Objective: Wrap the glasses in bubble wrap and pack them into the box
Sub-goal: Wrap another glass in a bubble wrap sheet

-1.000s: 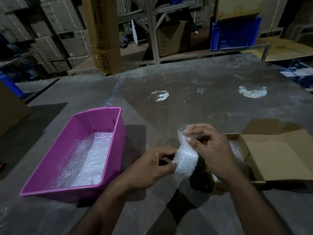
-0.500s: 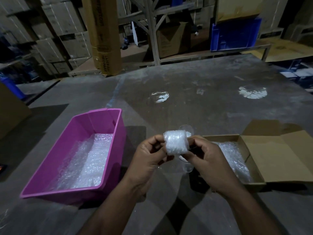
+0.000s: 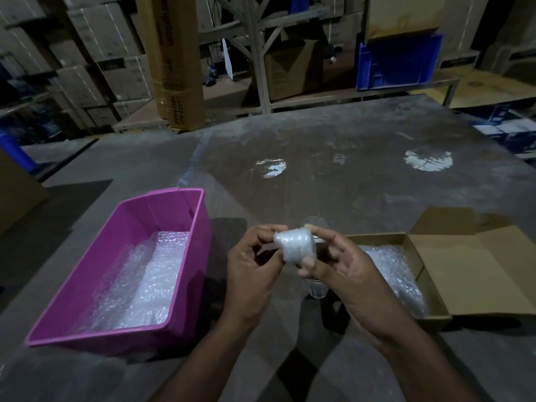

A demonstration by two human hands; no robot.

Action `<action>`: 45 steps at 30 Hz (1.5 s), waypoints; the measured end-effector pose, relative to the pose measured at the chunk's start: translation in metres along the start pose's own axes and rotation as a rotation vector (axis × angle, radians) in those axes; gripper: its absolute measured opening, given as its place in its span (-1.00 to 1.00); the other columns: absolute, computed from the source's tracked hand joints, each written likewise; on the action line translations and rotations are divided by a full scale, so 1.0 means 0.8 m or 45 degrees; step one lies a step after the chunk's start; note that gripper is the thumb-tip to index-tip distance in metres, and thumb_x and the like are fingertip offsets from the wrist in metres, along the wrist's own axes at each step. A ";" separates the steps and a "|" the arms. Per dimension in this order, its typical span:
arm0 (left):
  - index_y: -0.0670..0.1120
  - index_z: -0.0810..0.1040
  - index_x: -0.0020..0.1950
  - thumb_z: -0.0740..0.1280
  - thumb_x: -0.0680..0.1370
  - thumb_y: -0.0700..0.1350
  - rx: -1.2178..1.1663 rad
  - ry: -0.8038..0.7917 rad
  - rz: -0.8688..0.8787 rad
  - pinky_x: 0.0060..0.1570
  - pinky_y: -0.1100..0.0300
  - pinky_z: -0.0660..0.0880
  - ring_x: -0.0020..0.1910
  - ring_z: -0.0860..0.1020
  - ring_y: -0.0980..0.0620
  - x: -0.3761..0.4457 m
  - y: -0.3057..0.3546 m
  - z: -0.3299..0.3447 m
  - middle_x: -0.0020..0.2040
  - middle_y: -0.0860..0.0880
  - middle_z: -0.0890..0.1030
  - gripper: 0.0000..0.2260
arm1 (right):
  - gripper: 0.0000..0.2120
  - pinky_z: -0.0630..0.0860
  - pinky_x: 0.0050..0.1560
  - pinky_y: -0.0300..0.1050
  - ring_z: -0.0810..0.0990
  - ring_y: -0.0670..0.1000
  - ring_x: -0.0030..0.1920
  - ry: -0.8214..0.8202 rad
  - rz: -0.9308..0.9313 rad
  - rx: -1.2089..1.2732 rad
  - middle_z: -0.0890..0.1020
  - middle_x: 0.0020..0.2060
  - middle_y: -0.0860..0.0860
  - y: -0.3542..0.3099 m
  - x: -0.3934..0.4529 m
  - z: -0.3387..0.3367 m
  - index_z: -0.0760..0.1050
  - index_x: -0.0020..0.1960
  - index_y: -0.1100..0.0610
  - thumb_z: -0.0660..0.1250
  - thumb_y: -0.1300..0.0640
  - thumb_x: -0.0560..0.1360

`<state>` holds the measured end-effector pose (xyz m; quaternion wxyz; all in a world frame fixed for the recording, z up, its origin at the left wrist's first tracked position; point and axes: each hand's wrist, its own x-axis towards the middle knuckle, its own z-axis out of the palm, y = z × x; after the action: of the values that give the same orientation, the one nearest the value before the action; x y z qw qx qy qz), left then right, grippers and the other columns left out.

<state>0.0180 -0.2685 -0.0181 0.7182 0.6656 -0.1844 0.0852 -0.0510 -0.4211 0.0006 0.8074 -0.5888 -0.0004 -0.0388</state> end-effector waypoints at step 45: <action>-0.02 0.62 -0.14 0.55 0.46 -0.15 0.326 -0.034 -0.650 -0.03 -0.03 0.62 -0.21 0.63 0.07 0.108 -0.125 0.051 -0.19 0.00 0.70 -0.87 | -0.59 0.44 0.05 -0.11 0.42 0.01 0.11 -0.128 -0.290 -2.027 0.59 0.14 0.03 0.021 0.145 -0.068 0.55 0.32 -0.02 0.31 0.26 0.52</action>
<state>0.1279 -0.3291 -0.0763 0.6241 0.7767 -0.0082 -0.0846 0.0634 -0.4751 -0.0271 0.1357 -0.9849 -0.0690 -0.0829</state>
